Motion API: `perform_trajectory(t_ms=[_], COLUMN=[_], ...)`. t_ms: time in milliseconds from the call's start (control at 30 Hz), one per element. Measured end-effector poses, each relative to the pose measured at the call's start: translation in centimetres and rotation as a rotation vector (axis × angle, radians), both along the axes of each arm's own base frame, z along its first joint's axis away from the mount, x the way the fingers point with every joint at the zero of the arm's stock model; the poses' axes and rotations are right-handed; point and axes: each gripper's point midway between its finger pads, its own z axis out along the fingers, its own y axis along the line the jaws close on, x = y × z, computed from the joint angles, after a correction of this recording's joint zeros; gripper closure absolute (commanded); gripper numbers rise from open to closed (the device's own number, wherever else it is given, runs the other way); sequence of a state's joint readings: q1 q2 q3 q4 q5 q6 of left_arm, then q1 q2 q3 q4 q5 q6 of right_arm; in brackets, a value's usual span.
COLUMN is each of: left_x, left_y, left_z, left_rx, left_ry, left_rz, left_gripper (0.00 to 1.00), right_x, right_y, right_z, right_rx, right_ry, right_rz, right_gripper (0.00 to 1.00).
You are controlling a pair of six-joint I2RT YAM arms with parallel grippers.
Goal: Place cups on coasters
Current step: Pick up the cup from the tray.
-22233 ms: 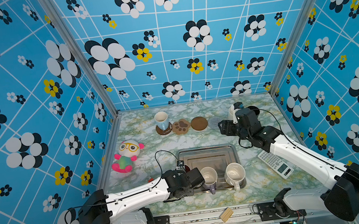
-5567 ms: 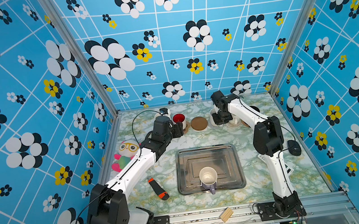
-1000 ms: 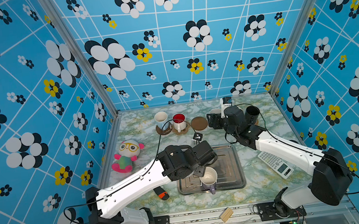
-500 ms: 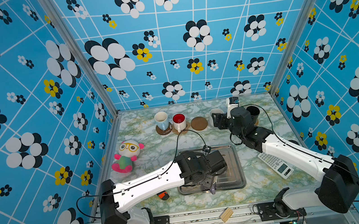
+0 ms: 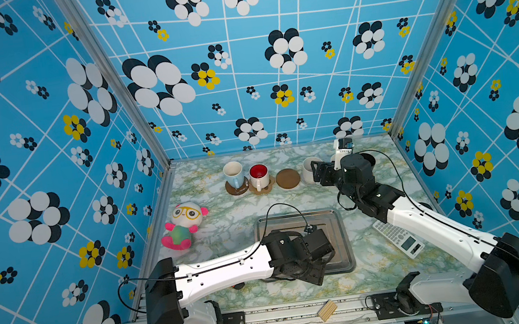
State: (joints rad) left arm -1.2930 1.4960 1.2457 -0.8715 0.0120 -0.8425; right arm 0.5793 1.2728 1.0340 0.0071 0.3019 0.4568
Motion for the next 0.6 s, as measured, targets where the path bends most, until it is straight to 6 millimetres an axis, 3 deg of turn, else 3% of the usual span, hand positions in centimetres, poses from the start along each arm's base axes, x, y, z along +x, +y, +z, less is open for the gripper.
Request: perform_trajectory(t_ms=[300,600], left_x=[-0.7,-1.3], left_y=[-0.1,-0.6], left_z=[-1.3,-2.5], left_rx=[-0.004,0.003], left_ry=[0.037,0.081], left_rz=[0.023,0.051], left_gripper=[0.29,0.28], right_x=[-2.0,-2.2], right_y=[-2.1,-2.7], right_z=[0.7,0.7], right_rx=[0.0,-0.004], right_ry=[-0.024,-0.029], right_rz=[-0.041,-0.06], right_gripper=[0.19,0.18])
